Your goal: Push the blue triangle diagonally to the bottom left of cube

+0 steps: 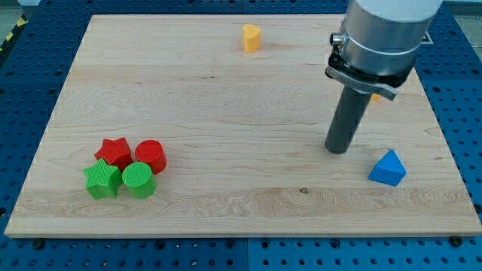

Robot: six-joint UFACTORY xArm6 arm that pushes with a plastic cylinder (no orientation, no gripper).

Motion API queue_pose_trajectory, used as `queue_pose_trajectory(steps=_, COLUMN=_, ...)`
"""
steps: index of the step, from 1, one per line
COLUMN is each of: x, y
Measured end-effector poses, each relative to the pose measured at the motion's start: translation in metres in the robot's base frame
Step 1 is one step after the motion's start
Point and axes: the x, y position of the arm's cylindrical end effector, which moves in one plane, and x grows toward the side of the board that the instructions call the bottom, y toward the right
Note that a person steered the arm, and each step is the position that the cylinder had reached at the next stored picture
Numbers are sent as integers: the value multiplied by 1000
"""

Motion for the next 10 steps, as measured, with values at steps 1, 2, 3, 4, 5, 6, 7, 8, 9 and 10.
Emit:
queue_pose_trajectory(steps=1, x=53, y=24)
queue_pose_trajectory(steps=2, x=79, y=62)
queue_pose_trajectory(steps=3, x=49, y=94)
queue_pose_trajectory(steps=4, x=-28, y=90)
queue_pose_trajectory(steps=5, x=-46, y=82)
queue_pose_trajectory(steps=6, x=-2, y=113)
queue_pose_trajectory(steps=7, x=48, y=121)
queue_pose_trajectory(steps=8, x=32, y=71)
queue_pose_trajectory(steps=9, x=6, y=6)
queue_pose_trajectory(steps=10, x=0, y=5)
